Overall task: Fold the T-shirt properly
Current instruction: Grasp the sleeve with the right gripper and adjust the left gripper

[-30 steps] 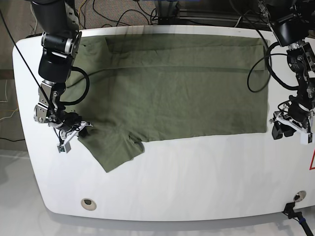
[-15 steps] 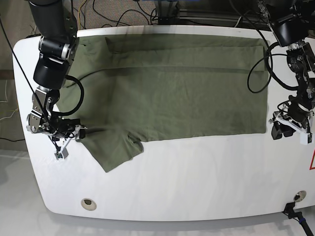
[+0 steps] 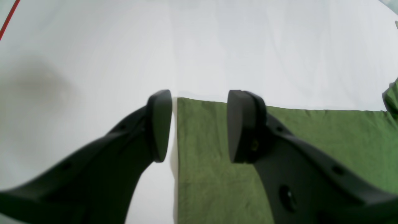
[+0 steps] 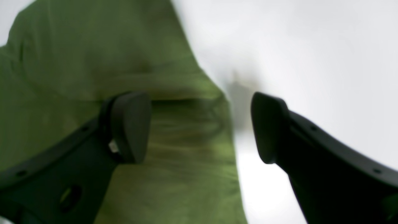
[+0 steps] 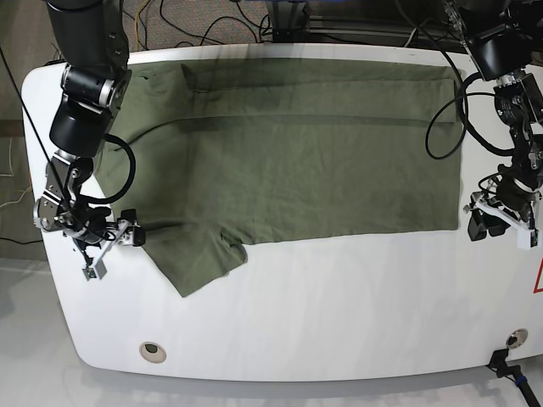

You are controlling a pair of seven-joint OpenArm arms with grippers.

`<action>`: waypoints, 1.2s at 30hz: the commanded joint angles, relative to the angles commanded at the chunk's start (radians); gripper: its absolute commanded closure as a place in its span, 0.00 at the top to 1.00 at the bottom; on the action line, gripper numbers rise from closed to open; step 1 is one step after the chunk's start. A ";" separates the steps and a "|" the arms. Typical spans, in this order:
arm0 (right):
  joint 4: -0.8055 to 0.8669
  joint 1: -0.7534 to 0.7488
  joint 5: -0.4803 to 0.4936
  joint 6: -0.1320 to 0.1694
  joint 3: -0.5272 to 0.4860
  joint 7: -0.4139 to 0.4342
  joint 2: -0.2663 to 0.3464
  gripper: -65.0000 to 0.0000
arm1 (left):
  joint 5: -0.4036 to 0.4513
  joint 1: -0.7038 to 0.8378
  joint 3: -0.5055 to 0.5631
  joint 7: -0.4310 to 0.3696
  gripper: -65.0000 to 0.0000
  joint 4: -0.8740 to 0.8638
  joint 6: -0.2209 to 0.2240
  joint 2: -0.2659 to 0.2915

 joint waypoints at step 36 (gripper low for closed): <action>-0.129 -0.071 0.029 -0.033 0.138 0.087 -0.075 0.74 | 0.000 0.008 0.000 0.000 0.42 0.002 0.000 -0.011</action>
